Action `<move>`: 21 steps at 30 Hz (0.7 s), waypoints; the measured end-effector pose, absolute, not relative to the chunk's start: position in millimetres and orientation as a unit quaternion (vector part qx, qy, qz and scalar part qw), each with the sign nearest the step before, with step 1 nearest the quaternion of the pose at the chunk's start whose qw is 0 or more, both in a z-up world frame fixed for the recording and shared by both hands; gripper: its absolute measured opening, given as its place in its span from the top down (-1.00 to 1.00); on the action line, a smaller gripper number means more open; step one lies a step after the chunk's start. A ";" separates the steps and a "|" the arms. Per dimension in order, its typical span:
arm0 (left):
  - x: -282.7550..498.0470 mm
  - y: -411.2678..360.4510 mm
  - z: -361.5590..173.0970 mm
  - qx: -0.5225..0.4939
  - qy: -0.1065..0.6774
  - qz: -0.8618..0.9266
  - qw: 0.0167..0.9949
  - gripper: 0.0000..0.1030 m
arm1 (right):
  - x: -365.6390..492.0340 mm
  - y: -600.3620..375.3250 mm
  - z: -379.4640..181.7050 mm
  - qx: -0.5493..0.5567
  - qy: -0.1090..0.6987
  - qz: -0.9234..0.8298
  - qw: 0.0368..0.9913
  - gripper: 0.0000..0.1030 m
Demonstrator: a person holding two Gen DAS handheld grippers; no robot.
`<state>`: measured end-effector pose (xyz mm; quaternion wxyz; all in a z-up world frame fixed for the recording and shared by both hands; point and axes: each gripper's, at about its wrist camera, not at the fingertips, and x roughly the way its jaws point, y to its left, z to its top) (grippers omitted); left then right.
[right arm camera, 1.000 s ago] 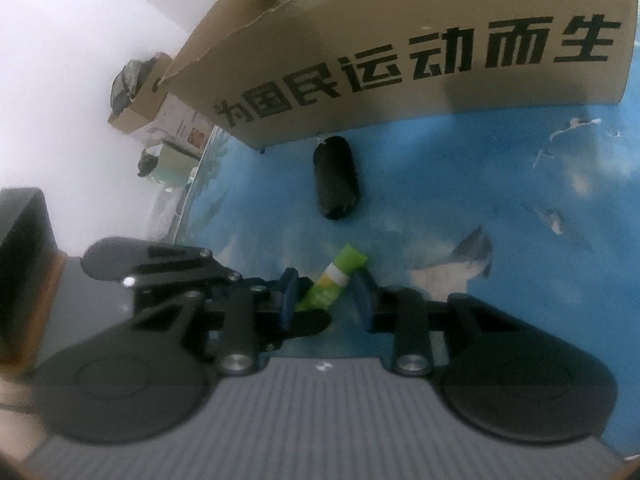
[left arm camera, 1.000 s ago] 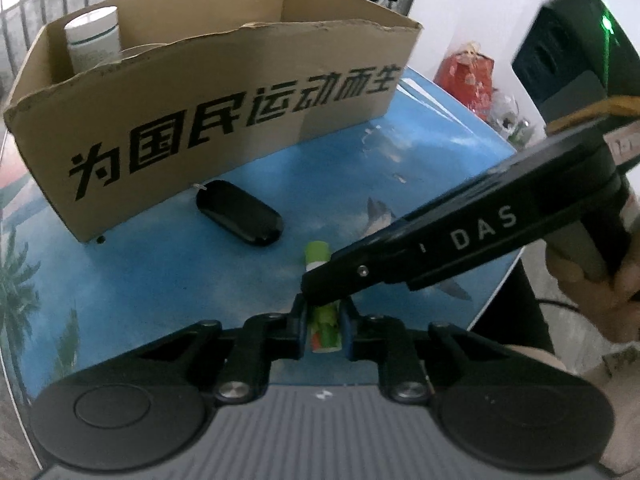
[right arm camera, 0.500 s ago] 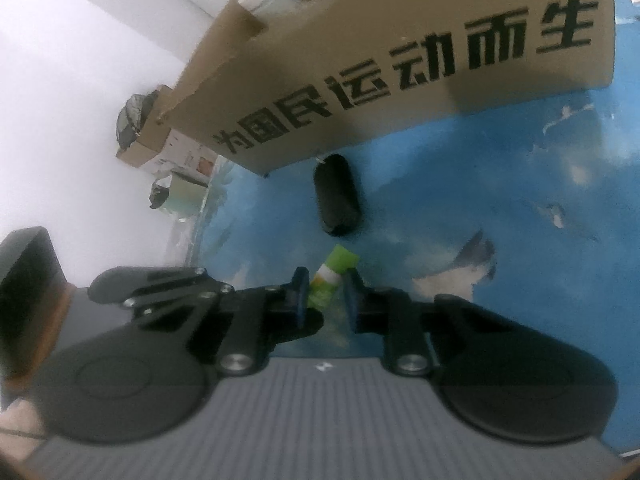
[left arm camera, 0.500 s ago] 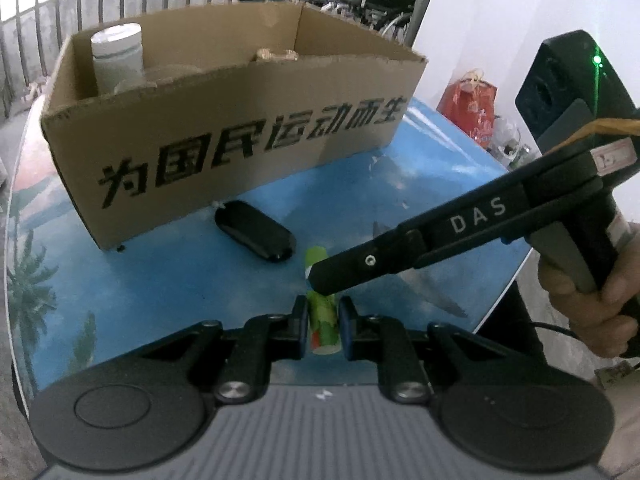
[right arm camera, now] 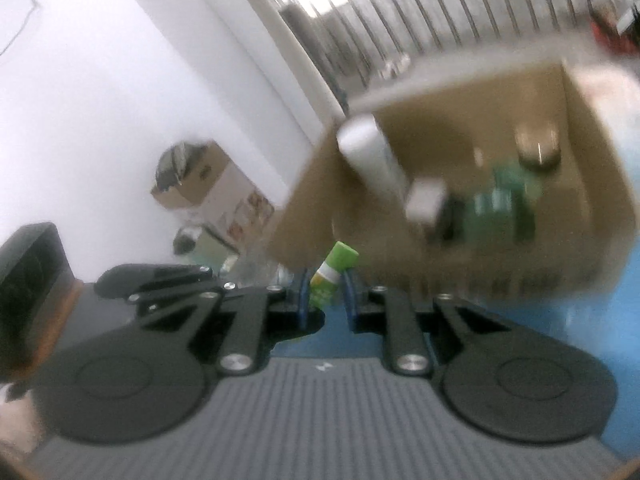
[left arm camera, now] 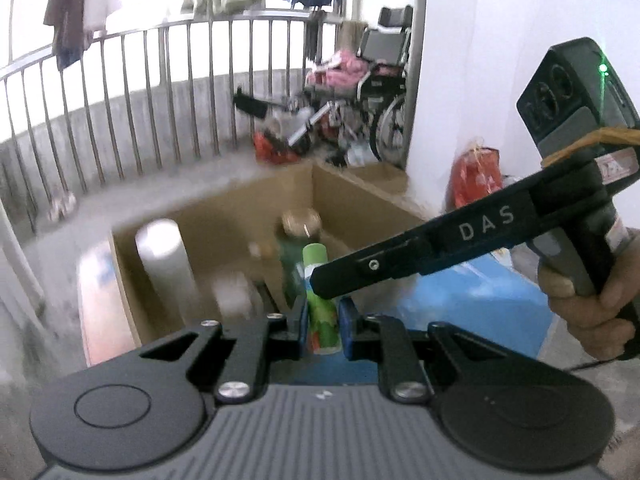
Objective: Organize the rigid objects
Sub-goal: 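Carry the glue stick into the box and open the right tool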
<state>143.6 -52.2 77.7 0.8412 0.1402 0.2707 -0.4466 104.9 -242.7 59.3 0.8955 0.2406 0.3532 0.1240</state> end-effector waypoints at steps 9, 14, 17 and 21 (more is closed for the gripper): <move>275.8 -120.0 84.3 0.092 0.366 -0.441 0.814 0.67 | 217.9 -291.7 91.8 0.181 0.363 0.103 0.908 0.68; 328.3 -149.4 49.2 0.083 0.436 -0.418 0.793 0.66 | 283.0 -321.5 64.5 0.181 0.427 0.096 0.880 0.68; 344.0 -154.5 32.8 0.089 0.458 -0.403 0.787 0.66 | 313.1 -331.5 42.4 0.171 0.459 0.093 0.867 0.68; 357.7 -158.4 20.4 0.075 0.480 -0.392 0.781 0.34 | 330.4 -332.2 18.3 0.163 0.477 0.090 0.859 0.65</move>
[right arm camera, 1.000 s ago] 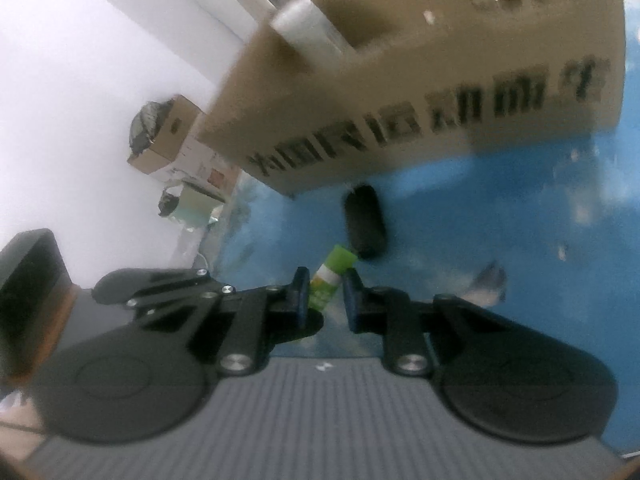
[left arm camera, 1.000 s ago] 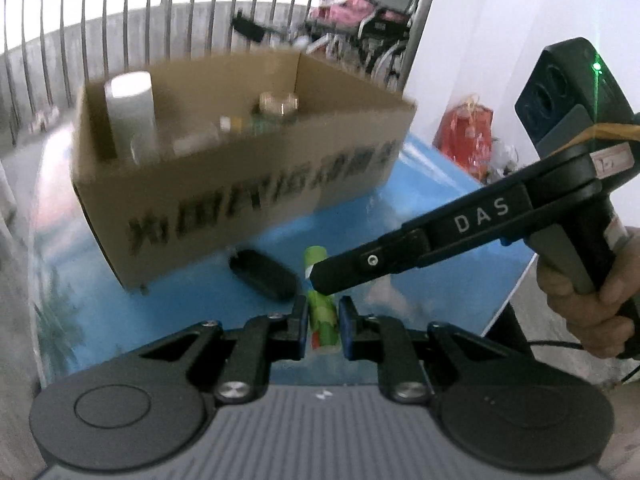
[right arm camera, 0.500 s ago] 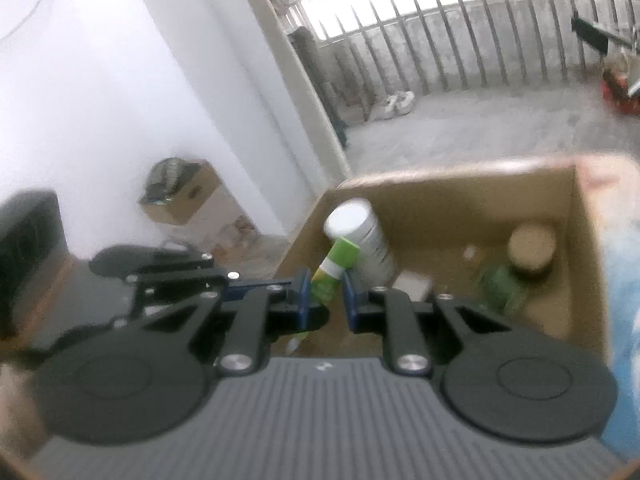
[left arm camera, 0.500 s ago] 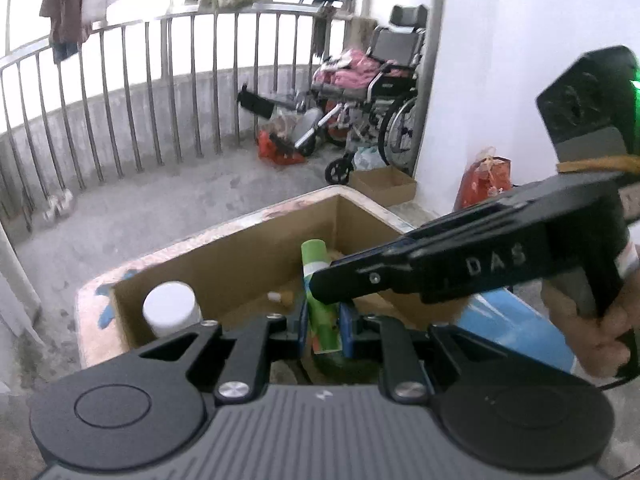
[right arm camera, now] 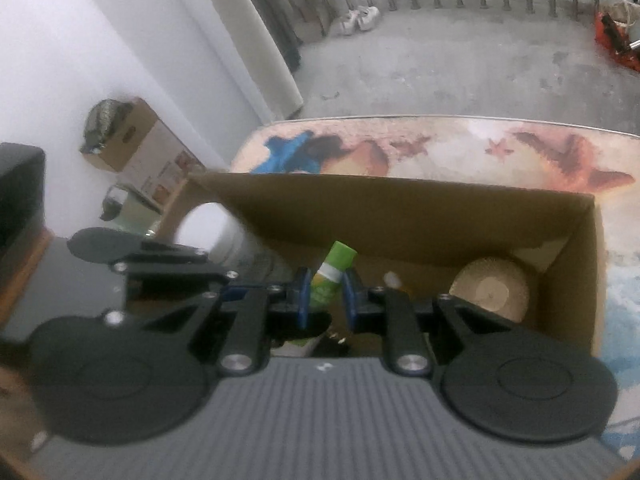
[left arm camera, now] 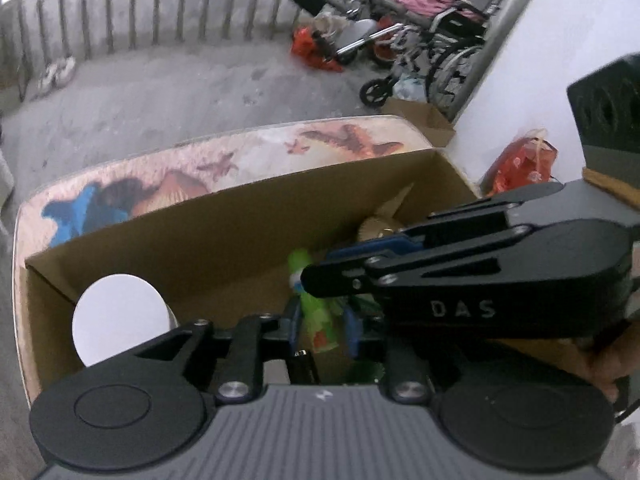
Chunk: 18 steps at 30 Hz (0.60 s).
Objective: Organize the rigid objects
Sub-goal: 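Carry the glue stick into the box and open the right tool, then withdraw the right tool from the box toward the black key fob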
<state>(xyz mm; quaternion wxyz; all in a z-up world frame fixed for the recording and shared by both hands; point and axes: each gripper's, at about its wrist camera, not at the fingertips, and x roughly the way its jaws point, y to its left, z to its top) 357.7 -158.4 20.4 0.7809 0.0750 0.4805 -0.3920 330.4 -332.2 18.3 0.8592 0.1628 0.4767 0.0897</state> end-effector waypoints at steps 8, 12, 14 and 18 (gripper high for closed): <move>335.5 -147.0 46.1 0.087 0.447 -0.394 0.798 0.02 | 323.2 -329.6 17.2 0.159 0.461 0.081 0.869 0.65; 308.7 -123.7 77.1 0.088 0.408 -0.403 0.815 -0.09 | 288.1 -333.3 50.5 0.167 0.423 0.080 0.887 0.65; 291.0 -106.5 93.6 0.088 0.385 -0.407 0.824 -0.15 | 262.5 -336.5 70.6 0.178 0.399 0.084 0.896 0.65; 247.2 -62.5 125.1 0.088 0.338 -0.409 0.843 -0.29 | 189.8 -343.2 120.0 0.191 0.340 0.091 0.916 0.64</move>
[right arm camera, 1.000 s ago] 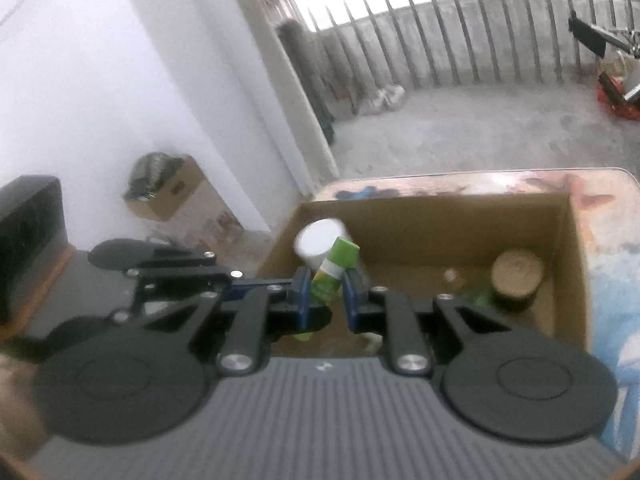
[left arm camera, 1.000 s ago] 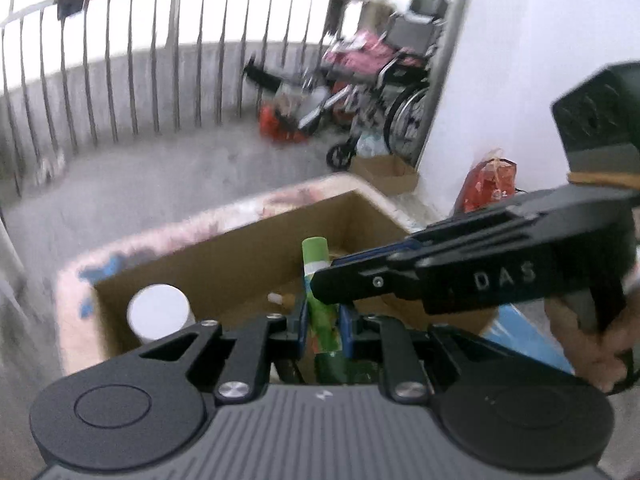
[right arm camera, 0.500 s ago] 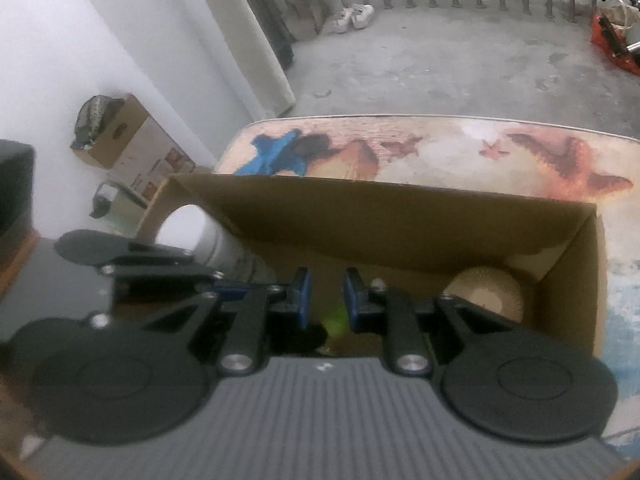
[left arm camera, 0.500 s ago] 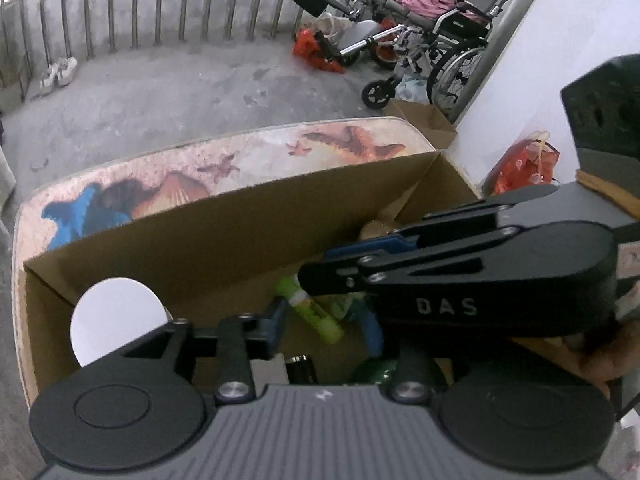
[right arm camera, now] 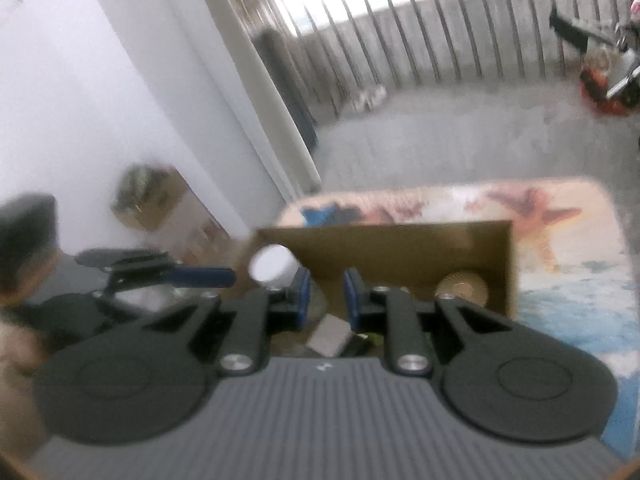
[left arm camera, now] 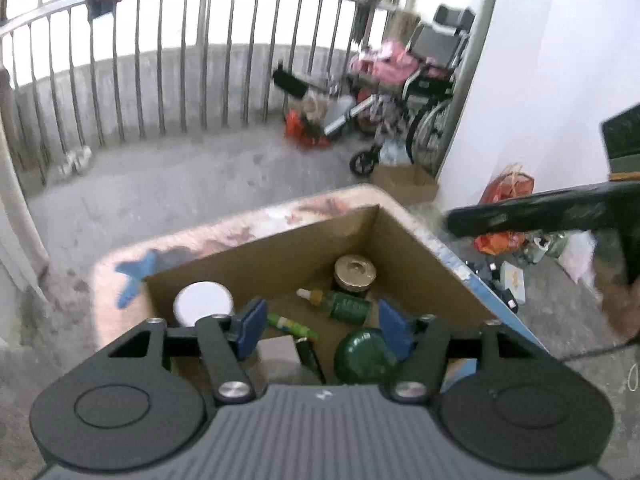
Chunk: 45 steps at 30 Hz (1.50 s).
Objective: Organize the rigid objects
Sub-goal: 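Withdraw the right tool from the box toward the black key fob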
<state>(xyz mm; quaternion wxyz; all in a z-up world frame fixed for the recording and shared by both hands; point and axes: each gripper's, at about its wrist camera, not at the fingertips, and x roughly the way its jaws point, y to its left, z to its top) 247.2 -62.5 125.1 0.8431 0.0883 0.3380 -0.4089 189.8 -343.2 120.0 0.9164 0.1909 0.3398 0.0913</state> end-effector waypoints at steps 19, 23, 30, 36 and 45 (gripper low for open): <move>124.9 -5.2 23.2 0.158 0.366 -0.390 0.830 -0.53 | 26.9 -305.6 41.8 0.238 0.368 0.094 0.894 0.41; 124.7 -21.3 -11.6 0.167 0.396 -0.398 0.811 -0.51 | 57.5 -273.4 -4.3 0.244 0.414 0.114 0.869 0.41; 122.6 -49.1 -27.4 0.214 0.364 -0.395 0.816 -0.47 | 98.7 -245.6 -38.0 0.249 0.442 0.136 0.851 0.41; 132.4 -57.2 -37.6 0.207 0.377 -0.399 0.810 -0.31 | 120.2 -241.2 -51.3 0.256 0.454 0.139 0.842 0.40; 129.4 -60.9 -56.0 0.203 0.388 -0.399 0.806 0.02 | 133.0 -231.1 -67.7 0.246 0.473 0.139 0.834 0.51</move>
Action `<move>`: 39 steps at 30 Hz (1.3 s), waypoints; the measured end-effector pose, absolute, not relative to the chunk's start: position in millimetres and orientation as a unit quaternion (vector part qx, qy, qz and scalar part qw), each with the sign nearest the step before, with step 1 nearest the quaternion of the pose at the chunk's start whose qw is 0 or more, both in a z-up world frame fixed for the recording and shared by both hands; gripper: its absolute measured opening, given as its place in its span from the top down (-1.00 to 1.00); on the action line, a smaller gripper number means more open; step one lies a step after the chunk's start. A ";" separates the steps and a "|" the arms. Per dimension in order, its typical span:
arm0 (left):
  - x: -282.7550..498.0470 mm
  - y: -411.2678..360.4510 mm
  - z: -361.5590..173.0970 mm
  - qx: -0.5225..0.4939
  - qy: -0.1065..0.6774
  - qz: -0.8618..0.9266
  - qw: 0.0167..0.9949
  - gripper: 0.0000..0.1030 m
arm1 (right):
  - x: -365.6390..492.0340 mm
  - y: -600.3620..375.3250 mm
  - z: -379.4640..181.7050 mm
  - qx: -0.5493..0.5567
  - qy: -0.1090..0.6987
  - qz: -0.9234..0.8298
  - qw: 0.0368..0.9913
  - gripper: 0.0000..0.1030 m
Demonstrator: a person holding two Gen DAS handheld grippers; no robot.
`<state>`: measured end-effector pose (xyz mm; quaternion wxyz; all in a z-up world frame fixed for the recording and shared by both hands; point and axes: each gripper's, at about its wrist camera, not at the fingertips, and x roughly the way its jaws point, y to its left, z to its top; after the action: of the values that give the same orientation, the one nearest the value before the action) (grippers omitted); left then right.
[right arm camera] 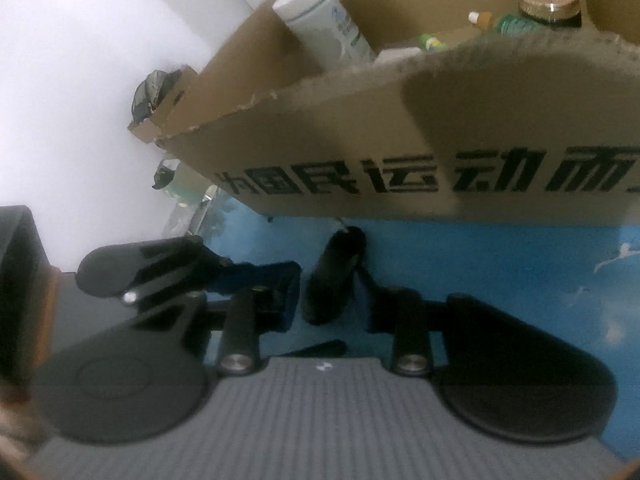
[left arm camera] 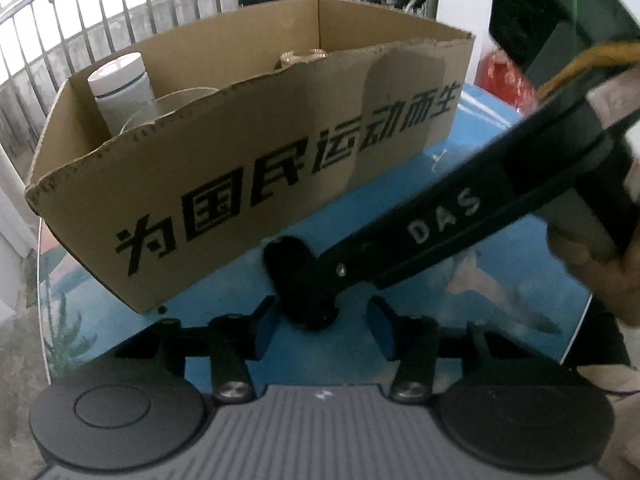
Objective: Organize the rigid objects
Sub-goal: 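Withdraw the right tool from the box toward the black key fob, then close the right tool on the black oval key fob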
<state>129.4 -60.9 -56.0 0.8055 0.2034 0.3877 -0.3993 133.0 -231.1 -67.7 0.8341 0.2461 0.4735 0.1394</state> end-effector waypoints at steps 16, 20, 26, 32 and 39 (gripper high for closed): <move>129.9 -53.4 -56.6 0.183 0.376 -0.398 0.816 -0.01 | 136.8 -243.0 -82.4 0.311 0.467 0.134 0.817 0.59; 129.5 -49.4 -55.5 0.172 0.375 -0.392 0.822 0.05 | 134.1 -245.7 -85.3 0.320 0.459 0.133 0.818 0.57; 133.4 -42.3 -51.9 0.154 0.382 -0.384 0.826 0.30 | 128.4 -244.3 -85.2 0.329 0.449 0.127 0.821 0.54; 136.6 -35.4 -50.9 0.143 0.389 -0.393 0.821 0.30 | 123.6 -245.0 -81.6 0.335 0.439 0.135 0.823 0.54; 139.5 -34.3 -50.6 0.140 0.389 -0.395 0.820 0.32 | 122.6 -244.6 -76.1 0.347 0.419 0.155 0.825 0.55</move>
<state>139.5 -34.3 -50.6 0.8204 0.1404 0.3893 -0.3945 122.6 -244.6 -76.1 0.8249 0.3467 0.4188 0.1548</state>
